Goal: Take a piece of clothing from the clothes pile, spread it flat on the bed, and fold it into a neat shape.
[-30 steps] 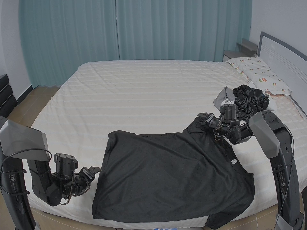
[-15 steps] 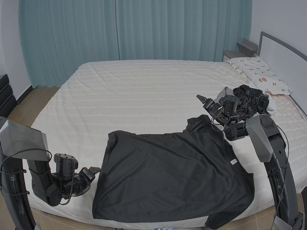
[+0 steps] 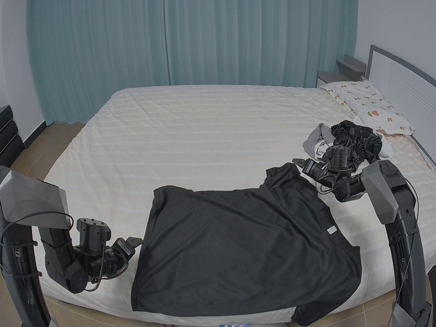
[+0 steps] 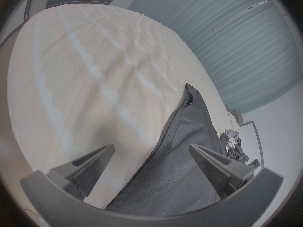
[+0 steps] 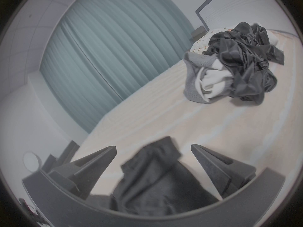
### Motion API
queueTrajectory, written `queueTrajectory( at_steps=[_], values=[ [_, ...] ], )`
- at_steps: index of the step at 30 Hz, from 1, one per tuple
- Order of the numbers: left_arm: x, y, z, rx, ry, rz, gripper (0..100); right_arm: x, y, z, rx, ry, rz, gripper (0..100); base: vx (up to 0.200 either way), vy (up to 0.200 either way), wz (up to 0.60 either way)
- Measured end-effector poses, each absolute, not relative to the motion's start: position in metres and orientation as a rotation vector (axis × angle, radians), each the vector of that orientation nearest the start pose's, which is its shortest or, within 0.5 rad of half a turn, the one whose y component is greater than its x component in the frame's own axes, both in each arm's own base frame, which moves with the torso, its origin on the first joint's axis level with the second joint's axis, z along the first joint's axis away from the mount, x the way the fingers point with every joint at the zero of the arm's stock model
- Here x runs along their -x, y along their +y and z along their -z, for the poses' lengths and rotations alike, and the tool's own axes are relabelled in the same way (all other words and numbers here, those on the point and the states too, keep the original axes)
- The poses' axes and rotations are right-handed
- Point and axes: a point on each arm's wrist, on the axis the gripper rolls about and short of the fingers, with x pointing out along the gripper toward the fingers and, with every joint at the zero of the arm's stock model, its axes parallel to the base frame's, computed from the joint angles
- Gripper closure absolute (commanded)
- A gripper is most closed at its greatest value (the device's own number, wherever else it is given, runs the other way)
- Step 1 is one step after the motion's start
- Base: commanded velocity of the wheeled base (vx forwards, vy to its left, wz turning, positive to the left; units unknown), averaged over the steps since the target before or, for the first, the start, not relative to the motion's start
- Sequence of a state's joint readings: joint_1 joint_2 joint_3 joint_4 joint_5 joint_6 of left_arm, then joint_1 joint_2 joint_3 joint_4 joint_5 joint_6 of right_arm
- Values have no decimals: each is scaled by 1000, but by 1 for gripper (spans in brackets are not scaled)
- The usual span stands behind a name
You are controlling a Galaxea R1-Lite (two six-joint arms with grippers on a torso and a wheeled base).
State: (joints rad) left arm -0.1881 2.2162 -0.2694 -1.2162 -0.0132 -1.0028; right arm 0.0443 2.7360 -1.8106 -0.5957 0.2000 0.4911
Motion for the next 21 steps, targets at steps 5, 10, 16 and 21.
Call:
queueTrajectory(
  at_steps=[5,10,16,21],
  values=[
    [-258,-50,19,889,759,-188,0,-529,12,13,-494,425,-156,0,0,0,0],
    [-258,-50,19,889,759,-188,0,-527,12,16,-502,447,-174,0,0,0,0],
    [-258,-50,19,889,759,-188,0,-524,15,22,-506,470,-182,0,0,0,0],
    [-258,-50,19,890,758,-188,0,-524,15,31,-509,490,-178,100,0,0,0]
  ],
)
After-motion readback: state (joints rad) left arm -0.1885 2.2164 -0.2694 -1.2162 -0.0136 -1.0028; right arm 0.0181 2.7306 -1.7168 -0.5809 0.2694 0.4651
